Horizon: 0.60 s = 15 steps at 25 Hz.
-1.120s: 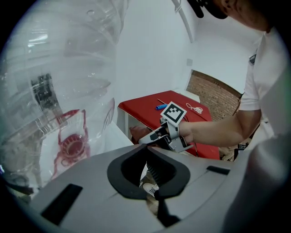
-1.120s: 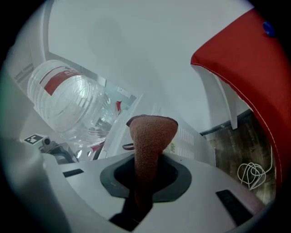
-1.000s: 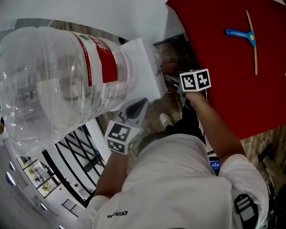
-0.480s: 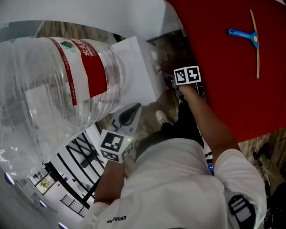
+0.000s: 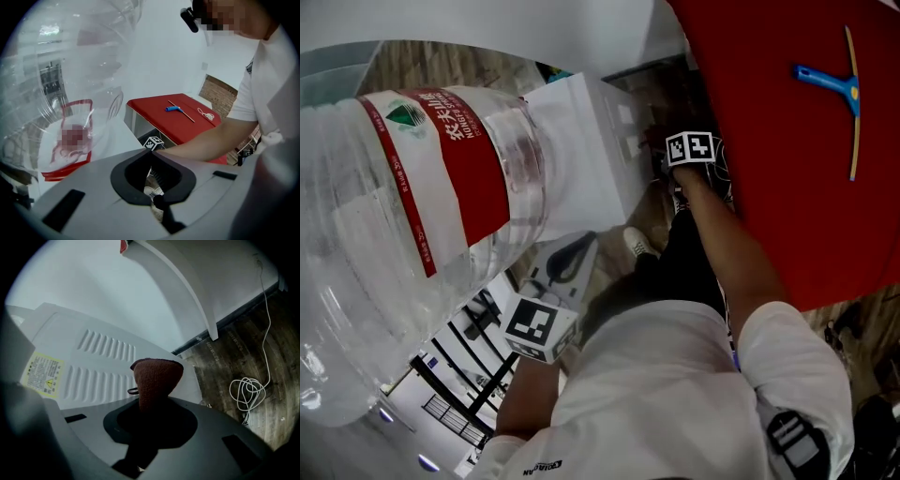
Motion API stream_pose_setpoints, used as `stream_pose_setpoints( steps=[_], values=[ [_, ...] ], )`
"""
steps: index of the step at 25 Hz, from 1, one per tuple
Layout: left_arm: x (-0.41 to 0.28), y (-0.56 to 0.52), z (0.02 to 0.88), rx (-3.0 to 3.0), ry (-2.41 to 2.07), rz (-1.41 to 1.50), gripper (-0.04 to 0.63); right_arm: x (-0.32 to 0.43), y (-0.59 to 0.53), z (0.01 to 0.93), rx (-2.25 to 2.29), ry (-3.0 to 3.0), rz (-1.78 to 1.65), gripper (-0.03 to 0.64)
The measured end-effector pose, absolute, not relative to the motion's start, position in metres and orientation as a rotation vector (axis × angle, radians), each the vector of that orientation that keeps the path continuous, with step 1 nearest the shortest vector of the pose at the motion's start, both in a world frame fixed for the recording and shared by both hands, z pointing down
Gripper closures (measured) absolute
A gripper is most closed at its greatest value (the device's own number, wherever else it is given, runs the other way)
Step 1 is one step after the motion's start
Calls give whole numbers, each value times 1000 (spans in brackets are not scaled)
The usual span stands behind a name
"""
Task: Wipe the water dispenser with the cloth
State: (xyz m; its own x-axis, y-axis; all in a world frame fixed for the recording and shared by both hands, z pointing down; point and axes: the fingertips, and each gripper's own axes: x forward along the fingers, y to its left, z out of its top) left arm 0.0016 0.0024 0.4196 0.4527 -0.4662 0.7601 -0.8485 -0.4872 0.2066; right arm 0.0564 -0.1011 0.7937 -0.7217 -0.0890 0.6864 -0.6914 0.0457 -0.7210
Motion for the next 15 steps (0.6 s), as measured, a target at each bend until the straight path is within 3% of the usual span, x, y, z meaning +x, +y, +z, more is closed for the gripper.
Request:
stream_pose_setpoints(
  steps=[15],
  values=[
    [-8, 4, 417, 2098, -1125, 873, 606, 65, -95, 867, 769, -1703, 1719, 561]
  ],
)
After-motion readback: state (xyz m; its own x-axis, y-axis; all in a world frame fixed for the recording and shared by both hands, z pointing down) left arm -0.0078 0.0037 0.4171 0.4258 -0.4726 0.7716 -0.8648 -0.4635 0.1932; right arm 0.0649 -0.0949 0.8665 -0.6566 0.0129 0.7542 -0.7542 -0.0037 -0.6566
